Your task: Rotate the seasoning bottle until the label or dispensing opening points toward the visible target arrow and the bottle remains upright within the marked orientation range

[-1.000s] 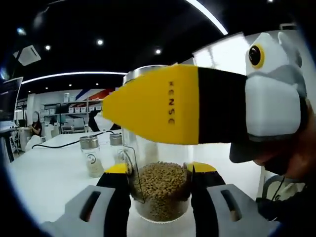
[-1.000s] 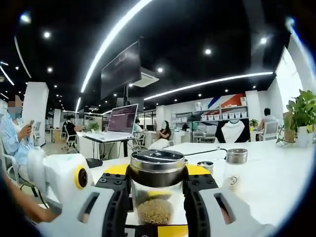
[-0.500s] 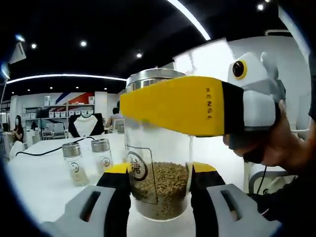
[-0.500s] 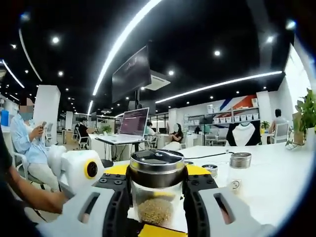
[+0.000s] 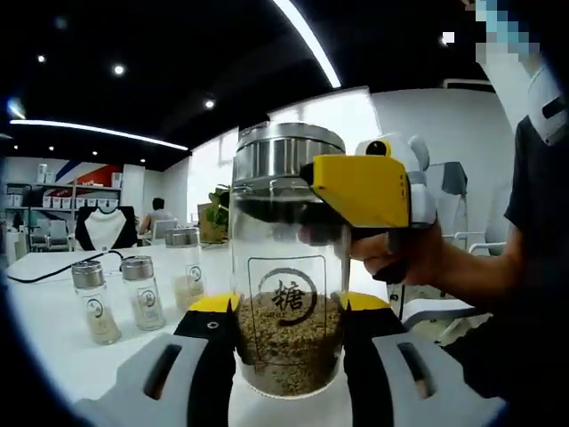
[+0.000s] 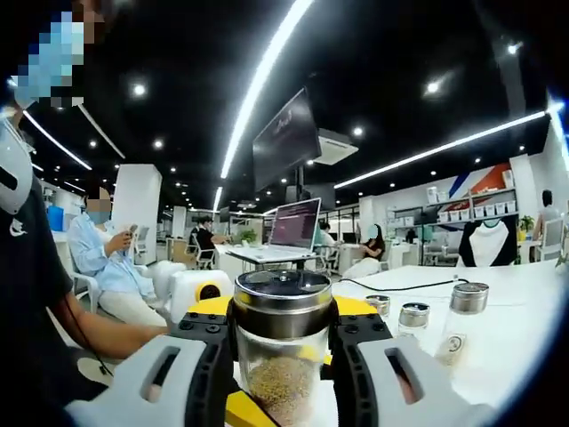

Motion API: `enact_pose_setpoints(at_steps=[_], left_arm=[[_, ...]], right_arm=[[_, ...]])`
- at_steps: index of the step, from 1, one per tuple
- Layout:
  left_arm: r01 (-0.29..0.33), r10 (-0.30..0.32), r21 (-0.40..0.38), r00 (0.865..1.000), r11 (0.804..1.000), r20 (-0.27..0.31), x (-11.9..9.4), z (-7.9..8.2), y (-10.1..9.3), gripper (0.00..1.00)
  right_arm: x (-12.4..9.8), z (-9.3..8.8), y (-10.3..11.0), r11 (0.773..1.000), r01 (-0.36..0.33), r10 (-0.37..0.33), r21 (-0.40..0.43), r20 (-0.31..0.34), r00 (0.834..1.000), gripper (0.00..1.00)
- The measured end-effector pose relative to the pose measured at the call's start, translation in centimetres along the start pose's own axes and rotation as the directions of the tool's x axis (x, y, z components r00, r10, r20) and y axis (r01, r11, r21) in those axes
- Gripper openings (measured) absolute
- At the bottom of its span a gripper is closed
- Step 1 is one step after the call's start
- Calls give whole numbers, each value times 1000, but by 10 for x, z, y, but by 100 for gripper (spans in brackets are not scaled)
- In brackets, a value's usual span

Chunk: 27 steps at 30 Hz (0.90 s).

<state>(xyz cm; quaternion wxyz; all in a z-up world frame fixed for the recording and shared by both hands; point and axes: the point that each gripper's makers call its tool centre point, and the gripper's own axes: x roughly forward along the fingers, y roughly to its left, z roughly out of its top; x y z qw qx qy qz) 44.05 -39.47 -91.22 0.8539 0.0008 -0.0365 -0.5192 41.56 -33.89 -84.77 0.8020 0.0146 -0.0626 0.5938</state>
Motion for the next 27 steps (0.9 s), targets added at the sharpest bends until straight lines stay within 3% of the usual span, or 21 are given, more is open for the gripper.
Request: enact_pose_setpoints(at_steps=[4,10,14,18,23,26,27], left_arm=[[34,-34,-8,999,999,10,-1,2,-7,48],[-14,14,-33,1000,999,3,1,9,-7,47],[-120,120,8,993,993,-6,1,6,8,47],[-175,176,38,984,984,-12,0,5,12,47],[-270,272,68,962,960,-19,-2,4,21,47],[-290,291,66,957,955,-10,-3,5,23,47],[-315,316,45,949,948,0,-4,6,26,47]], right_arm=[[-3,2,5,999,-44,43,20,19,999,38],[-4,9,1,998,-22,18,63,76,997,39],[1,6,-6,998,65,-65,5,53,996,38],[5,3,-6,992,123,-121,-36,56,991,39],[10,-2,-18,971,233,-233,-47,17,972,41],[13,-2,-20,964,262,-261,-52,25,965,41],[14,-2,-22,957,285,-283,-49,30,959,41]])
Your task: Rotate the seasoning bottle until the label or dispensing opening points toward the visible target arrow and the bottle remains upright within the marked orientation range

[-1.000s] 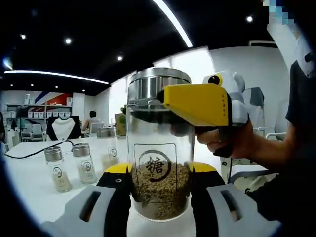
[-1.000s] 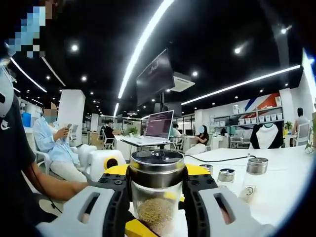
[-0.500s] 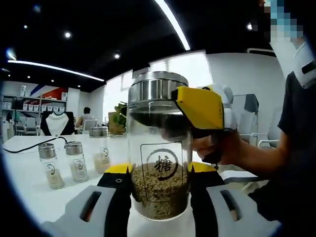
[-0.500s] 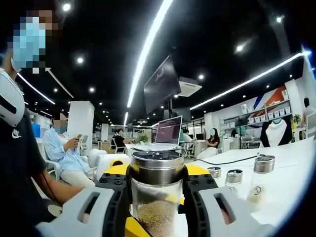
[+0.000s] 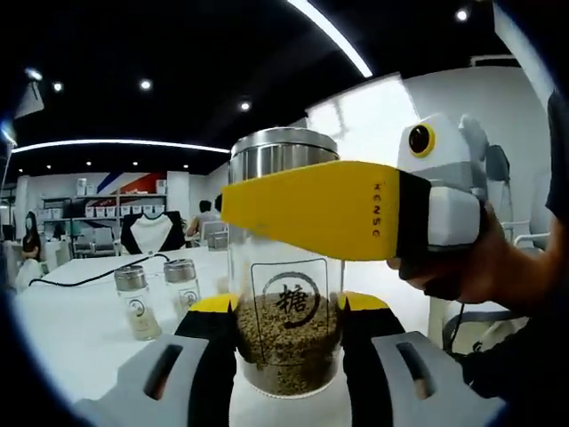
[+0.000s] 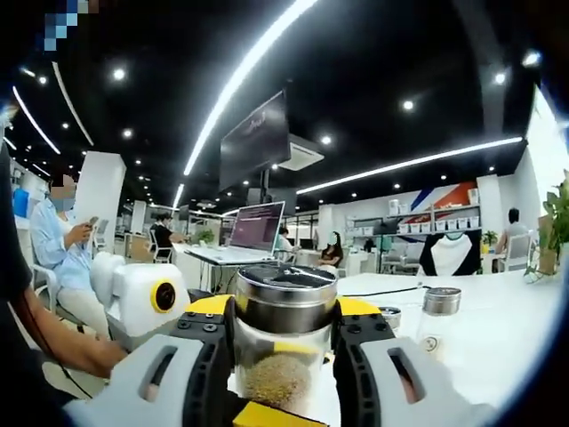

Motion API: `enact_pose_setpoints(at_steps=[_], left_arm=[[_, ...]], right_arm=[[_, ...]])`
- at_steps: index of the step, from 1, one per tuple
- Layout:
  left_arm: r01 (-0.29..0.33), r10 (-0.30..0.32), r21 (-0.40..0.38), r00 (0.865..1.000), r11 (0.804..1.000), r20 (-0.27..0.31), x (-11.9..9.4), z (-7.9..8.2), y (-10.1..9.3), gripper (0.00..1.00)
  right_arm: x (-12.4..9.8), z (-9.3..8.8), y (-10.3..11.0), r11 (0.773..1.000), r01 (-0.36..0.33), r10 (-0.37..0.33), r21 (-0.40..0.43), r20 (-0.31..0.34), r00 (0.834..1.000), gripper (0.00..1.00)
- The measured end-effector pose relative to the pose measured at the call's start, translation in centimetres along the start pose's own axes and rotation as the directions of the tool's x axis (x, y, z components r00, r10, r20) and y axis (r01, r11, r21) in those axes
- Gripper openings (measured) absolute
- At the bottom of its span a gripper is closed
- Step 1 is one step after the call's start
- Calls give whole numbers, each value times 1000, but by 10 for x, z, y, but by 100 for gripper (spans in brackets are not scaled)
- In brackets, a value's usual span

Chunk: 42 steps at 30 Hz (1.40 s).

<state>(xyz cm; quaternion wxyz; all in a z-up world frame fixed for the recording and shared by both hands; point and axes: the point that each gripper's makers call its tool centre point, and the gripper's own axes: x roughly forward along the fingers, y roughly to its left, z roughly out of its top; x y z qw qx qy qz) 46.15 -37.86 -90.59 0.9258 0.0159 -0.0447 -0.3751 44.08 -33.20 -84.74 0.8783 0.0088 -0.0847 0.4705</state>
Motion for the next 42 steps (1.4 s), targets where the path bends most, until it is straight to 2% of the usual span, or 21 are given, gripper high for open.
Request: enact_pose_setpoints(at_steps=[4,7,12,15,18,21,24,26,31,34,38,40,42], left_arm=[[-71,71,-29,997,997,14,0,-2,6,47],[-114,114,-2,993,993,22,-1,-2,8,47],[-181,181,-1,983,983,32,-1,-3,10,47],[-210,210,-3,976,978,50,-3,-1,12,47],[-213,213,4,975,977,56,-3,0,14,47],[-187,186,27,982,982,42,-1,-3,15,47],[-146,145,40,989,988,27,0,-5,15,47],[-102,101,20,994,995,29,1,-4,11,47],[-14,14,2,999,1000,29,2,-2,5,47],[68,-68,-12,998,998,6,2,-5,-2,46],[90,-90,-24,996,996,11,0,-5,-2,46],[122,-122,-49,992,991,11,-1,-3,-4,47],[162,-163,-61,987,985,-8,-2,-6,-9,47]], right_arm=[[4,-4,-3,998,65,-65,14,-9,998,40],[6,-4,-3,996,88,-88,14,-10,996,40],[8,-5,-6,988,154,-153,15,-20,988,41],[8,-3,-5,986,167,-167,-1,-3,986,41],[8,-2,-3,987,156,-156,-25,-3,988,40],[8,-5,-3,990,129,-130,-49,-29,991,40],[7,-7,-7,994,105,-105,-5,-34,994,40],[6,-7,-9,996,84,-83,27,-34,996,40],[2,-4,-11,998,39,-37,50,-35,999,40],[1,-4,-13,997,20,-17,71,-37,999,40],[-1,-1,-8,995,-38,40,88,-22,999,40],[-2,2,-3,991,-90,92,99,-18,996,40],[-3,0,6,984,-163,166,73,-40,985,40]])
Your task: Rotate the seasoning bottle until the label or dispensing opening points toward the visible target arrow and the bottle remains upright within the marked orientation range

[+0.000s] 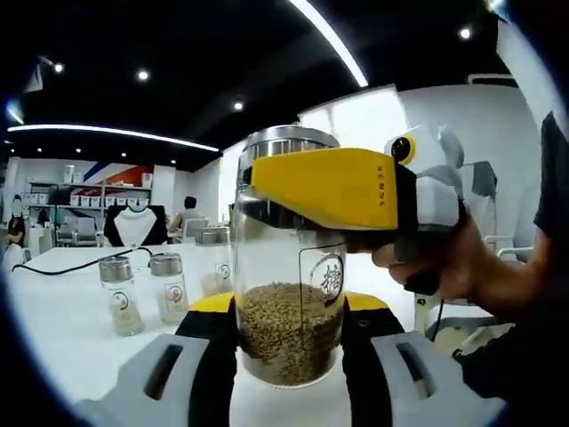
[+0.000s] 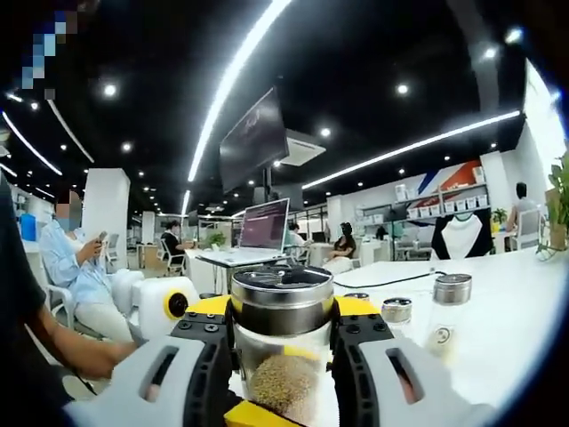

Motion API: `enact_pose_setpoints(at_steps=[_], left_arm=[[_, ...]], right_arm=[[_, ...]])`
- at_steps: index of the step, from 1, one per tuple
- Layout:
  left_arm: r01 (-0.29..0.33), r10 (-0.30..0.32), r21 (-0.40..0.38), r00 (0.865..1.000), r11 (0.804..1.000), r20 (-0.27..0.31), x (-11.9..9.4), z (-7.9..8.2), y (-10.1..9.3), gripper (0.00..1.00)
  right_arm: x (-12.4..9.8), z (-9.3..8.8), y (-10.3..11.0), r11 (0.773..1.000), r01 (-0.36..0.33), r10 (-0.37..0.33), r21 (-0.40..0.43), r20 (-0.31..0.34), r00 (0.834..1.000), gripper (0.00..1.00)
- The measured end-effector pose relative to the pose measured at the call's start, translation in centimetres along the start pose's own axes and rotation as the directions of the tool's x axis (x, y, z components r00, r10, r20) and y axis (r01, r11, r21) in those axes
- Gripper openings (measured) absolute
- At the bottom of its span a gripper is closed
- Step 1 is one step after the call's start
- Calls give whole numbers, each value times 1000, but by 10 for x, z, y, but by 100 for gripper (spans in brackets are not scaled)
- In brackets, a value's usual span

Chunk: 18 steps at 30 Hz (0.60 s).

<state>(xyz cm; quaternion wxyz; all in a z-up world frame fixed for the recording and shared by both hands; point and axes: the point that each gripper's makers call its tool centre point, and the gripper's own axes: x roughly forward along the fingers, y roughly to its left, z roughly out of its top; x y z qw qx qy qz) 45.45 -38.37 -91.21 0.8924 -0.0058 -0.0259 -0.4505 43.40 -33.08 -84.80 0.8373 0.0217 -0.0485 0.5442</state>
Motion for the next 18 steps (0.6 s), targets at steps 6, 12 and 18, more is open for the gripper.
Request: enact_pose_setpoints(at_steps=[6,12,18], left_arm=[[48,-49,13,999,999,14,-1,4,-9,47],[97,-96,-7,995,995,12,-3,3,-14,47],[61,-62,-47,998,997,-6,0,4,-14,46]], right_arm=[[-5,7,9,996,-85,85,-2,18,996,40],[-10,7,7,986,-135,131,99,48,990,40],[-10,9,6,986,-119,112,114,72,991,40]])
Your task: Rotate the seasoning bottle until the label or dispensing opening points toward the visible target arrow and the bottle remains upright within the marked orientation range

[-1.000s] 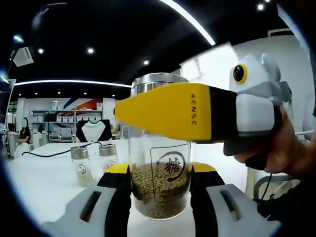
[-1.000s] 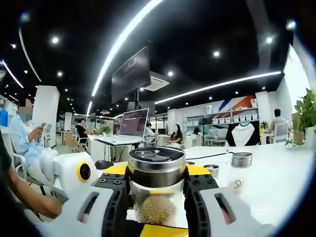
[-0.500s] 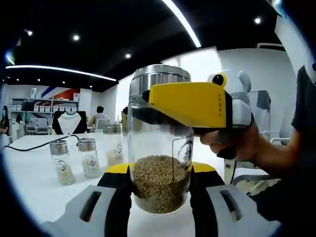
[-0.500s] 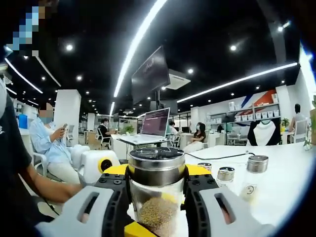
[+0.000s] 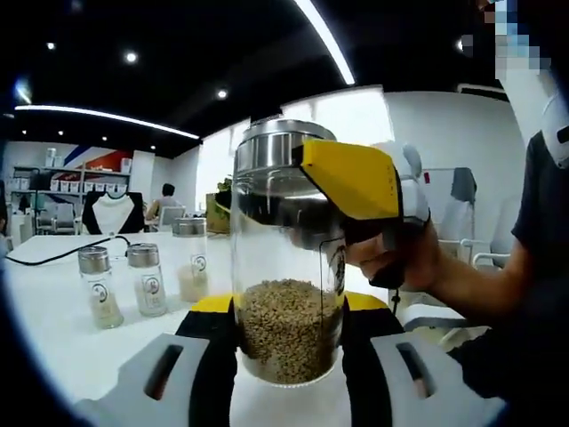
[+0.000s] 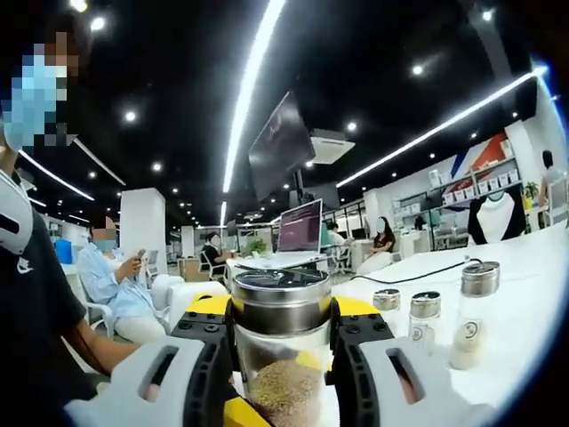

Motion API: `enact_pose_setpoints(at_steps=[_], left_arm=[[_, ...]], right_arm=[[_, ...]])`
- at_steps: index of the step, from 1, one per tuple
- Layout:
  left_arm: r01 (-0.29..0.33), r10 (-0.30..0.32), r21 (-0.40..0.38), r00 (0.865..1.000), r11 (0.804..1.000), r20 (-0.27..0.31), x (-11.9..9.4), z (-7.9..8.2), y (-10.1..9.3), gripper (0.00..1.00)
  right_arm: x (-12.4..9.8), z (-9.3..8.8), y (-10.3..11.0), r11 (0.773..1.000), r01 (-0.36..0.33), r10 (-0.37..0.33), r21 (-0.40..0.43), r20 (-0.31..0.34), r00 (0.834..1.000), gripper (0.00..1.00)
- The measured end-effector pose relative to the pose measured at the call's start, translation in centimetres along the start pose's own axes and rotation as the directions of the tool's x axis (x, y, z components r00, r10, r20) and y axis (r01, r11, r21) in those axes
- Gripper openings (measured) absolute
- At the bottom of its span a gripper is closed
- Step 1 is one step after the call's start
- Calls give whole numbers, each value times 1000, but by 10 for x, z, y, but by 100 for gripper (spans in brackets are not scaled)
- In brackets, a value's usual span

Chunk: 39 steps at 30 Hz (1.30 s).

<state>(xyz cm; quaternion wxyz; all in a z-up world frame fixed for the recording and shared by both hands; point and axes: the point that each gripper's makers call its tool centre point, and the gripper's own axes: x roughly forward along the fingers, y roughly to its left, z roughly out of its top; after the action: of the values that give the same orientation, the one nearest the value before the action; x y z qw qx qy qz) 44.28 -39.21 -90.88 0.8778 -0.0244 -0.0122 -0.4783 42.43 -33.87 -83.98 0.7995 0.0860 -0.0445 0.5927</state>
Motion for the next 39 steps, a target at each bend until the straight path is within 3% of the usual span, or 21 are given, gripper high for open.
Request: enact_pose_setpoints(at_steps=[2,6,10,15,24,29,36,39], left_arm=[[-19,19,-6,1000,1000,25,1,4,1,46],[-108,108,49,994,993,14,1,2,12,46],[-140,139,52,990,989,11,1,-1,14,46],[-217,217,82,976,973,9,0,-2,25,46],[-274,275,83,961,958,-9,-2,-10,34,46],[-260,262,70,965,963,-22,-1,-13,35,46],[-173,174,37,984,984,-31,0,-14,33,46],[-162,163,34,986,986,-29,-1,-14,33,46]], right_arm=[[1,5,0,1000,16,-15,-14,12,1000,40],[2,4,-7,994,91,-91,-53,-6,996,40],[5,0,-13,986,157,-158,-52,-26,987,40],[9,-3,-17,971,219,-225,-95,-56,973,39],[15,-13,-23,942,300,-315,-150,-92,945,39],[13,-14,-28,940,312,-328,-141,-108,939,39],[14,-15,-28,941,298,-318,-159,-118,941,38],[13,-15,-31,944,299,-316,-141,-116,942,38]])
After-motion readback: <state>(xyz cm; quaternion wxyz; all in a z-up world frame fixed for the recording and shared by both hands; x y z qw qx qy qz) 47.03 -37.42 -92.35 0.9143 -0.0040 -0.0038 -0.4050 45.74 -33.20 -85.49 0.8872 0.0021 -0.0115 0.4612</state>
